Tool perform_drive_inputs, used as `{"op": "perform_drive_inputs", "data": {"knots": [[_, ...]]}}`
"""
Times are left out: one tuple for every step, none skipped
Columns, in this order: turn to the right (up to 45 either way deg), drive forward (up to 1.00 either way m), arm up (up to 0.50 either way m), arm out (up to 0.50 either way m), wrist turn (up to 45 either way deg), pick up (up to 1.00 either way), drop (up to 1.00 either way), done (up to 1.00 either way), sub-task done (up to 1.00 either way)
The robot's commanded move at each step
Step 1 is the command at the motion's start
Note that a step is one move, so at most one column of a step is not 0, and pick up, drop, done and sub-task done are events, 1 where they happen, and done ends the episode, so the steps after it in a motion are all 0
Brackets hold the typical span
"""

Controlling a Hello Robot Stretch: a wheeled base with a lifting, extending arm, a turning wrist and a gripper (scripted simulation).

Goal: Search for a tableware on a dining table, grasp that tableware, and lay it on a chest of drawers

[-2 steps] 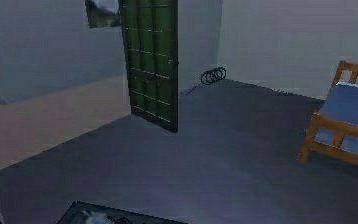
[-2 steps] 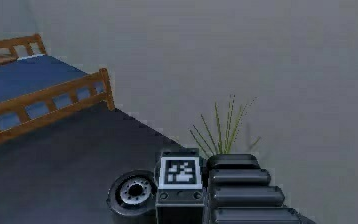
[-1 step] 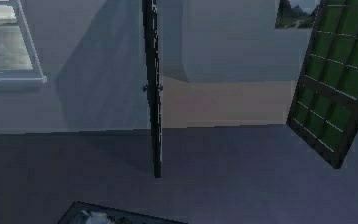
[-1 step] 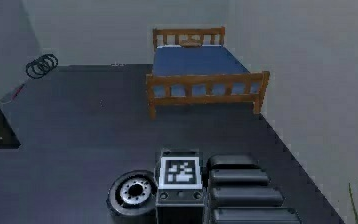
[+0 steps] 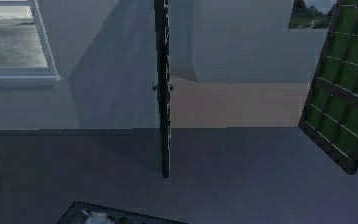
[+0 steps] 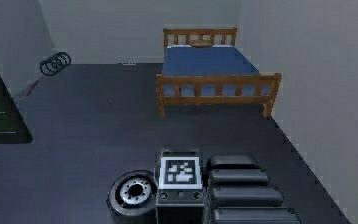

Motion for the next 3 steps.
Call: {"op": "perform_drive_inputs", "data": {"knots": [[9.0, 0.0, 0.0, 0.0, 0.0, 0.0, 0.0, 0.0, 0.0], [0.0, 0.6, 0.0, 0.0, 0.0, 0.0, 0.0, 0.0, 0.0], [-36.0, 0.0, 0.0, 0.0, 0.0, 0.0, 0.0, 0.0, 0.0]]}}
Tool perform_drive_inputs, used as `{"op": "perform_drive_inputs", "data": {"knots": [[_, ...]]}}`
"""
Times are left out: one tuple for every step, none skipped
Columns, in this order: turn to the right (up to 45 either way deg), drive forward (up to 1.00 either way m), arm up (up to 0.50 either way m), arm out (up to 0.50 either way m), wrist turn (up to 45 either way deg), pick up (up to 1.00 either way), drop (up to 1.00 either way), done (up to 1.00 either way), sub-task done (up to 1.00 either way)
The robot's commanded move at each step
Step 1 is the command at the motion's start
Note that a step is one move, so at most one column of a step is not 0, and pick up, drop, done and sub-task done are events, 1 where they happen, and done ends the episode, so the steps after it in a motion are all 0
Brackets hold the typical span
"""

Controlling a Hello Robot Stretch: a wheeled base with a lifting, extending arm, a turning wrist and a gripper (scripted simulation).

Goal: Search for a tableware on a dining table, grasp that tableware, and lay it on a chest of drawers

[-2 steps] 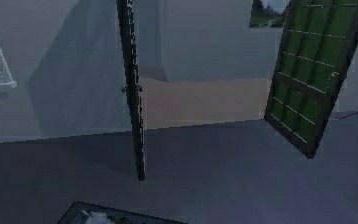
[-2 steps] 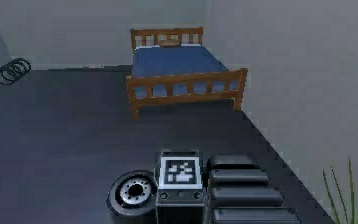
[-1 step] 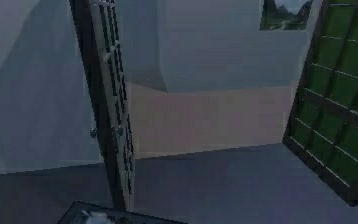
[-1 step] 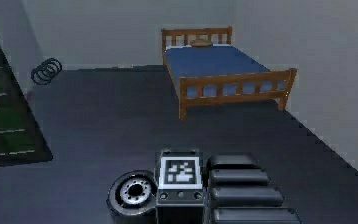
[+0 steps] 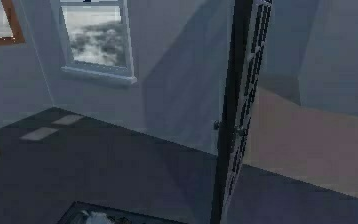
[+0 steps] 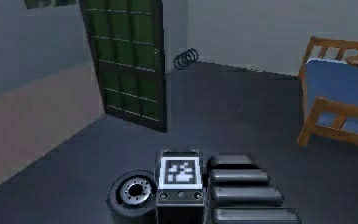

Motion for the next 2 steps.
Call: {"op": "perform_drive_inputs", "data": {"knots": [[0.0, 0.15, 0.0, 0.0, 0.0, 0.0, 0.0, 0.0, 0.0], [-39.0, 0.0, 0.0, 0.0, 0.0, 0.0, 0.0, 0.0, 0.0]]}}
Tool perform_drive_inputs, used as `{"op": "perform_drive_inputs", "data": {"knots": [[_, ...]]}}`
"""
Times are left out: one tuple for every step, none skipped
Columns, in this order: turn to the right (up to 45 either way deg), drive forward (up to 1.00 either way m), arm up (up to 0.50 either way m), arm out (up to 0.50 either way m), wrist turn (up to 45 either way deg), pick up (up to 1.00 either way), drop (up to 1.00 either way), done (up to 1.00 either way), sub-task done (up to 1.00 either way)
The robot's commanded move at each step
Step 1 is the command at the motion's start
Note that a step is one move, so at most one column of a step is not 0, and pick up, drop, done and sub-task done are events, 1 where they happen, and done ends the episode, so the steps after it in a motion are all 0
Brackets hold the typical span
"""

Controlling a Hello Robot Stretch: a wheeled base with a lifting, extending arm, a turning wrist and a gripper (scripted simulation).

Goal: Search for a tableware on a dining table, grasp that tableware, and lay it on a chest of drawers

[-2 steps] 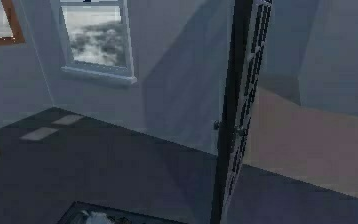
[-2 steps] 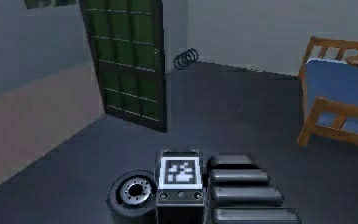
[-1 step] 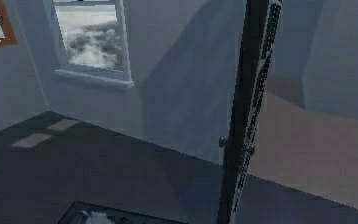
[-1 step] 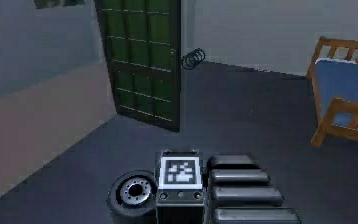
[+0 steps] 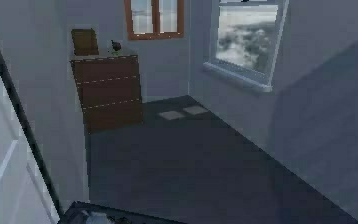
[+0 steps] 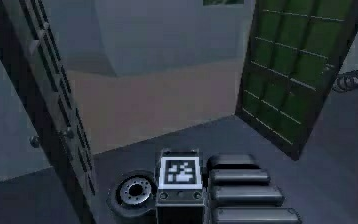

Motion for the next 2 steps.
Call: {"op": "perform_drive_inputs", "data": {"knots": [[0.0, 1.0, 0.0, 0.0, 0.0, 0.0, 0.0, 0.0, 0.0], [0.0, 1.0, 0.0, 0.0, 0.0, 0.0, 0.0, 0.0, 0.0]]}}
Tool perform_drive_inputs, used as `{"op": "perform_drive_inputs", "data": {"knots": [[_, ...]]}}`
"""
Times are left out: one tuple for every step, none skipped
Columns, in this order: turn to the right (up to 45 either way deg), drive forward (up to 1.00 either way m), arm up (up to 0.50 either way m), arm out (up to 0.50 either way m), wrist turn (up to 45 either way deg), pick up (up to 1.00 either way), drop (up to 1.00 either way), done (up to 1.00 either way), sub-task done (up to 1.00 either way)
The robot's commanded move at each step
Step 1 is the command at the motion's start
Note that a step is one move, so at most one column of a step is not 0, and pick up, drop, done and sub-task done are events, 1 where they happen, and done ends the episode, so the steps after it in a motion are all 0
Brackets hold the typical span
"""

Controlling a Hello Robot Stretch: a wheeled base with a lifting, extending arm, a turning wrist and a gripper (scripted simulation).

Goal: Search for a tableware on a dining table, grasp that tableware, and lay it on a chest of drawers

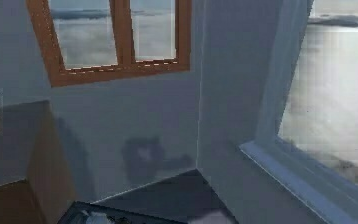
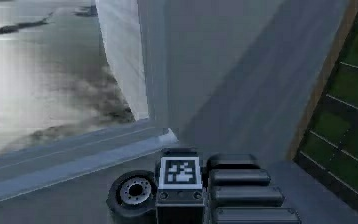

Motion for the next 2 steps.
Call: {"op": "perform_drive_inputs", "data": {"knots": [[-6.0, 0.0, 0.0, 0.0, 0.0, 0.0, 0.0, 0.0, 0.0], [0.0, 0.85, 0.0, 0.0, 0.0, 0.0, 0.0, 0.0, 0.0]]}}
